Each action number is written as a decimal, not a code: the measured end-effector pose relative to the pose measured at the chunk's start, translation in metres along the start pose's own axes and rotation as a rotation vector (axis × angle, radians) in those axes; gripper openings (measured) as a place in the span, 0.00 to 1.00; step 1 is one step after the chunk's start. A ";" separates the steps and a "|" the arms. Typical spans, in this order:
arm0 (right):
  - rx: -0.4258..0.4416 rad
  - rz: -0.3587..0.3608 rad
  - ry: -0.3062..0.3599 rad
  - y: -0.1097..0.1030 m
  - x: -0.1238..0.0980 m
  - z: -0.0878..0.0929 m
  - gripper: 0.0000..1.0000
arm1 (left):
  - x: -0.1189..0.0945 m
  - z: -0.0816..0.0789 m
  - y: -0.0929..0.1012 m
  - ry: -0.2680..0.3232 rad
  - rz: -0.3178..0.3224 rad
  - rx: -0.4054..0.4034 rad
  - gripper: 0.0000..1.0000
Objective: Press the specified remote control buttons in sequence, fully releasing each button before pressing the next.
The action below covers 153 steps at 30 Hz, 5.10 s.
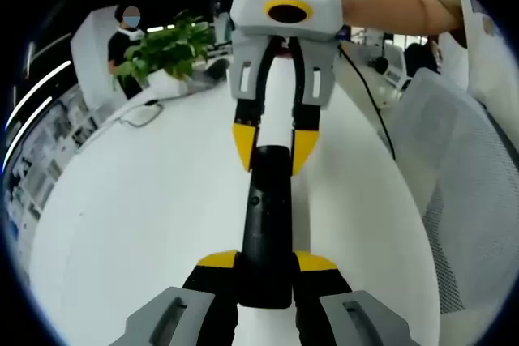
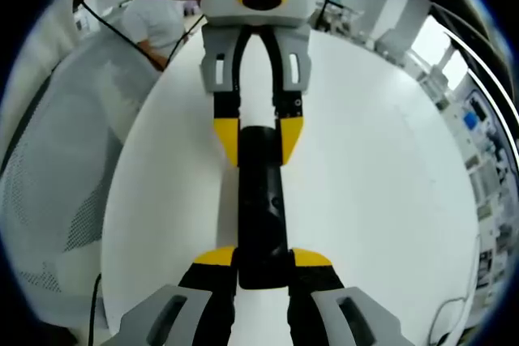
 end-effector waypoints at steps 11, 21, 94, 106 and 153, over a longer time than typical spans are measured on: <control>-0.001 0.002 -0.001 0.014 0.004 0.001 0.21 | 0.003 0.002 -0.014 -0.006 0.001 0.008 0.24; 0.003 0.005 -0.005 0.038 0.014 0.006 0.21 | 0.010 0.005 -0.037 -0.012 -0.003 0.017 0.24; 0.078 0.110 0.011 0.092 0.038 0.019 0.23 | 0.034 0.017 -0.092 -0.104 -0.089 0.060 0.25; 0.277 0.196 0.193 0.084 0.030 0.032 0.27 | 0.025 0.027 -0.078 0.011 -0.190 -0.116 0.29; 0.516 0.373 0.549 -0.045 -0.036 0.018 0.47 | -0.084 0.016 0.046 0.364 -0.464 -0.499 0.59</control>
Point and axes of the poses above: the point that each gripper's makers call its tool centre point, and the gripper's own axes: x roughly forward along the fingers, y roughly to its right, z roughly out of its underside, the point moved 10 cm from there along -x, roughly backward along the fingers, and after that the axes turned 3 degrees about -z, right-handed, at the moved point
